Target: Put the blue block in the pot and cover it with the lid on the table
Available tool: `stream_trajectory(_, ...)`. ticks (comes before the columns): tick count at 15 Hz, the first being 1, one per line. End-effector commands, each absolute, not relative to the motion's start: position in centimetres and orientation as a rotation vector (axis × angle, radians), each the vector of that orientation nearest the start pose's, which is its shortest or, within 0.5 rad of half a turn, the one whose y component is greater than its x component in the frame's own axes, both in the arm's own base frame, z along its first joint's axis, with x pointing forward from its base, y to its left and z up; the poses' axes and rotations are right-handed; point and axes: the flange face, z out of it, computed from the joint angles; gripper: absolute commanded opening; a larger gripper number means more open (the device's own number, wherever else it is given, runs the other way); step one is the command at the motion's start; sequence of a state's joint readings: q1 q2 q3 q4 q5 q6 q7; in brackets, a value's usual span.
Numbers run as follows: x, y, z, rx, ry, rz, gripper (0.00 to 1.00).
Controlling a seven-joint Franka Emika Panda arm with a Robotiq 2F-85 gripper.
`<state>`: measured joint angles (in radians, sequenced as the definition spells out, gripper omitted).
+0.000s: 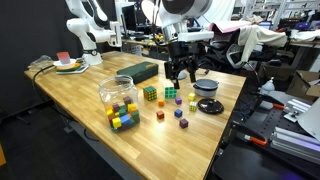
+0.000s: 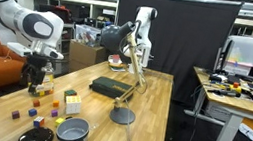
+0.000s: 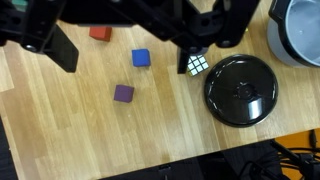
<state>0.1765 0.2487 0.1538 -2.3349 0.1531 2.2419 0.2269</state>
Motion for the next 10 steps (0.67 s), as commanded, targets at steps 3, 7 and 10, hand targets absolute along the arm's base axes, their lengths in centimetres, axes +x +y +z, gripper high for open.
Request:
stream_trajectory(3,45.7,16.7,16.2,-2.985,-0.055,0.609,1.0)
stream_trajectory(7,45.7,17.3,12.0,-2.928,-0.137,0.658,1.0)
stream_trajectory(10,46.4,17.5,10.3,-2.923,-0.156,0.689,1.0)
